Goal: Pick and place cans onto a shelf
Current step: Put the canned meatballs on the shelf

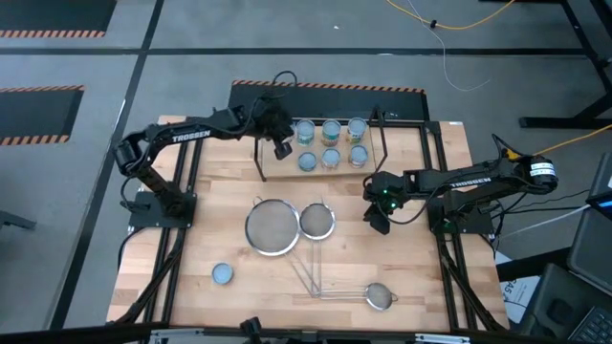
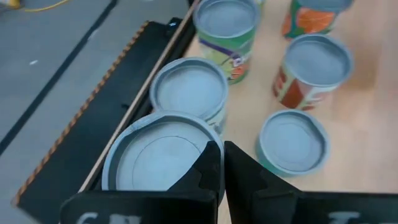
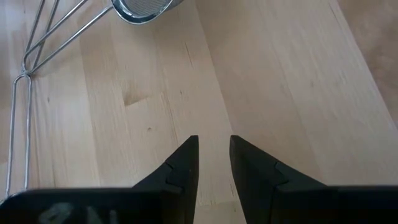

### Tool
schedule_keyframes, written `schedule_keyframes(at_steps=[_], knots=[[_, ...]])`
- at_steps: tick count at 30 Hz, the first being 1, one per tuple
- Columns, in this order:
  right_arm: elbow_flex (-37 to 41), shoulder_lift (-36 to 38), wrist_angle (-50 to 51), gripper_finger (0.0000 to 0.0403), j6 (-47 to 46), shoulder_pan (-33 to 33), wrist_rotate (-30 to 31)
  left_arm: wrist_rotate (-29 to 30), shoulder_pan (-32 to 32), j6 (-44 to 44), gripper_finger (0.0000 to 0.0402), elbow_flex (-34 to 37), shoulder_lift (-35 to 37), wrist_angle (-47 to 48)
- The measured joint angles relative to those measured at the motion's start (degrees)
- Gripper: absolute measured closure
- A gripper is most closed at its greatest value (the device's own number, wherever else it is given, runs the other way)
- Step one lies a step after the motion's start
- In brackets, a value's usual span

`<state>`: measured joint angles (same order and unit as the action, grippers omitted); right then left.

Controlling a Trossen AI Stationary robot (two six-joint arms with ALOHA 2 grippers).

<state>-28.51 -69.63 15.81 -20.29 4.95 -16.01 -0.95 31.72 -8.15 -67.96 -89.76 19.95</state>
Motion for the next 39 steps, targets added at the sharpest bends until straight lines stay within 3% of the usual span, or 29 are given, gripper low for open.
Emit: schedule_keyframes(at_steps=[5, 13, 26, 39], knots=[[0.0, 0.0, -0.88, 0.0308, 1.04, 0.0, 0.0, 5.86, -2.53, 2.43, 0.0401, 0.0, -1.52, 0.12], [0.0, 0.0, -2.02, 0.0308, 1.48, 0.0, -0.04, 7.85, -2.97, 3.62, 0.0401, 0.07, -6.78, -0.93], [0.0, 0.0, -2.4, 0.0308, 1.46, 0.01, -0.05, 7.44, -0.96, 4.6, 0.0395, 0.07, -7.67, 0.06], [0.0, 0.0, -2.38, 0.0308, 1.46, 0.0, -0.05, 7.48, -1.15, 4.62, 0.0363, 0.04, -7.67, 0.21]])
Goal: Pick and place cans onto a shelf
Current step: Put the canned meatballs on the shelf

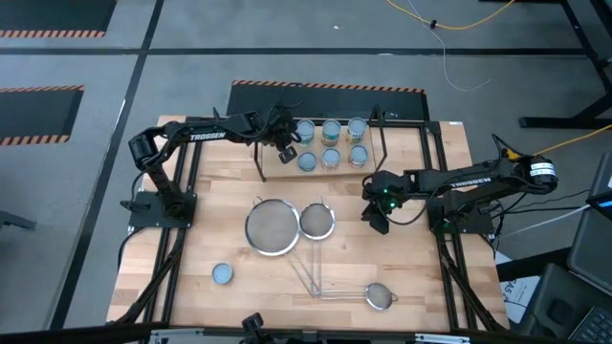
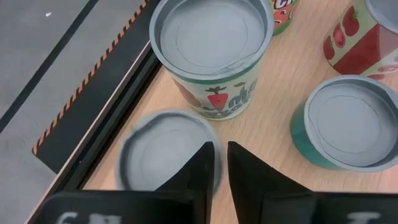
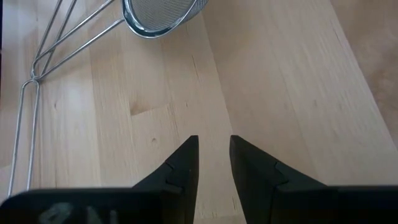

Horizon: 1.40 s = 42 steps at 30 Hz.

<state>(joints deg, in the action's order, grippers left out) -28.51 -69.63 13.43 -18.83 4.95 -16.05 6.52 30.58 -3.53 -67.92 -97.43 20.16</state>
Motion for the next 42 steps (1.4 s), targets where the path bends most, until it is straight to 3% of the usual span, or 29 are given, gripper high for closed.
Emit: schedule_keyframes(at_steps=[7, 19, 29, 42], knots=[[0.0, 0.0, 0.02, 0.0308, 0.02, 0.01, 0.0, -0.01, -0.01, 0.2, 0.035, 0.0, 0.0, 0.3], [0.0, 0.0, 0.04, 0.0308, -0.1, 0.01, 0.0, 1.38, -0.03, 5.67, 0.0286, -0.07, 0.0, -1.04], [0.0, 0.0, 0.04, 0.0308, -0.13, 0.0, 0.0, 1.66, 0.06, 14.69, 0.0286, -0.09, 0.0, -1.46], [0.0, 0.0, 0.04, 0.0308, -0.11, 0.01, 0.0, 1.97, 0.12, 13.66, 0.0287, -4.12, 0.0, -1.51]])
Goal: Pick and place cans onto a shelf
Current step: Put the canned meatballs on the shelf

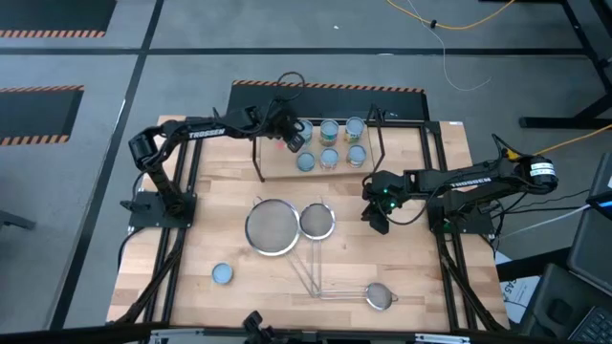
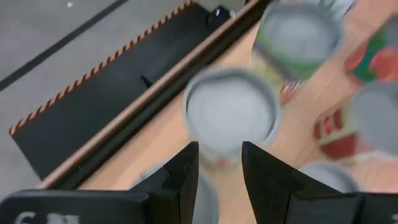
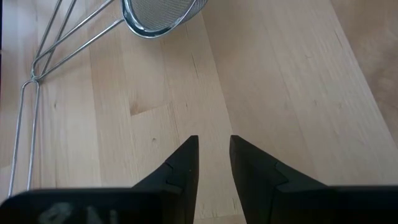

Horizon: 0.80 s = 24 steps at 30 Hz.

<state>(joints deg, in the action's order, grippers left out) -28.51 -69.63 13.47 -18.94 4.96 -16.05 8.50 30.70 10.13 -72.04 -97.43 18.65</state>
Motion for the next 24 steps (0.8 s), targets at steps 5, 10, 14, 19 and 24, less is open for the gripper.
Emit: schedule_keyframes(at_steps=[5, 10, 14, 19, 24], knots=[[0.0, 0.0, 0.0, 0.0308, 0.04, -0.01, 0.0, -0.51, -0.02, -0.46, 0.0287, -4.96, 0.0, 1.95], [0.0, 0.0, 0.0, 0.0308, 0.07, -0.01, 0.0, -0.01, -0.02, -3.03, 0.0287, -11.8, 0.0, 9.31], [0.0, 0.0, 0.0, 0.0308, 0.04, 0.0, 0.0, 0.03, -0.02, -3.21, 0.0287, -17.34, 0.03, 17.2], [0.0, 0.0, 0.0, 0.0308, 0.04, -0.01, 0.0, 0.0, -0.02, -3.22, 0.0287, -20.81, 0.11, 25.09], [0.0, 0.0, 0.0, 0.0308, 0.0, 0.0, 0.0, -0.76, -0.11, -2.82, 0.0287, -20.89, -1.02, 30.67]])
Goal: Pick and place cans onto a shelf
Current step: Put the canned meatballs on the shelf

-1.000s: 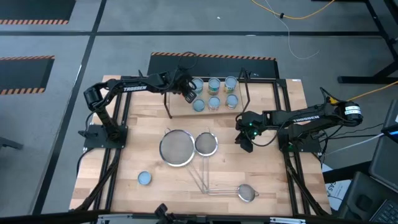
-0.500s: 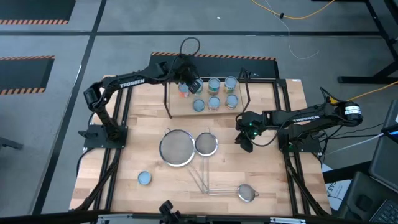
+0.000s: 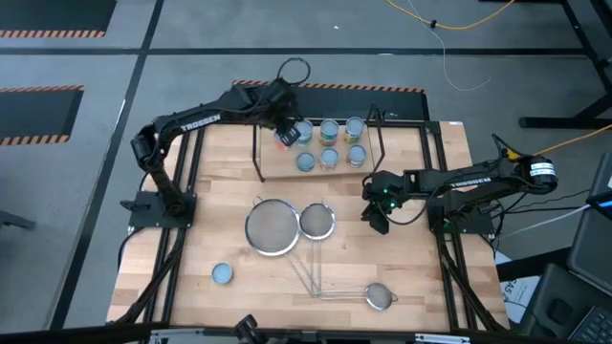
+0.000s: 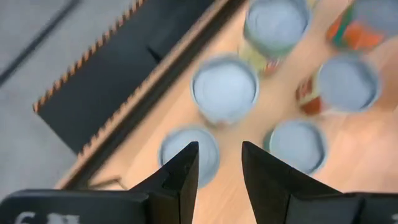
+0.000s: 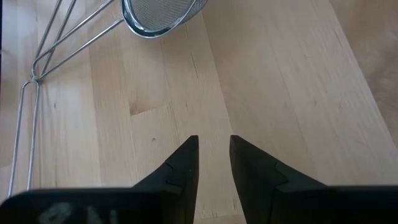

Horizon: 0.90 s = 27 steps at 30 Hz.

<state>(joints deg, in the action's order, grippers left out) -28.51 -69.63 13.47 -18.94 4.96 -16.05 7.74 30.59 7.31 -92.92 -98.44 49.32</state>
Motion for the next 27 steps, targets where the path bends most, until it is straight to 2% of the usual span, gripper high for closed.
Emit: schedule_keyframes(at_steps=[2, 12, 23, 27], knots=[[0.0, 0.0, -0.01, 0.0308, 0.0, -0.01, -0.01, -0.33, 0.02, 0.06, 0.0287, 0.09, -1.57, 2.62], [0.0, 0.0, -0.31, 0.0308, -0.02, -0.01, -0.02, -1.26, -0.2, 0.04, 0.0287, 0.13, -10.72, 3.63], [0.0, 0.0, -0.42, 0.0308, -0.02, 0.01, -0.02, -0.96, 0.04, -0.01, 0.0287, 0.13, -12.62, 3.63], [0.0, 0.0, -0.42, 0.0308, -0.02, 0.01, -0.02, -0.12, 0.04, -1.67, 0.0301, 0.13, -12.62, 3.81]])
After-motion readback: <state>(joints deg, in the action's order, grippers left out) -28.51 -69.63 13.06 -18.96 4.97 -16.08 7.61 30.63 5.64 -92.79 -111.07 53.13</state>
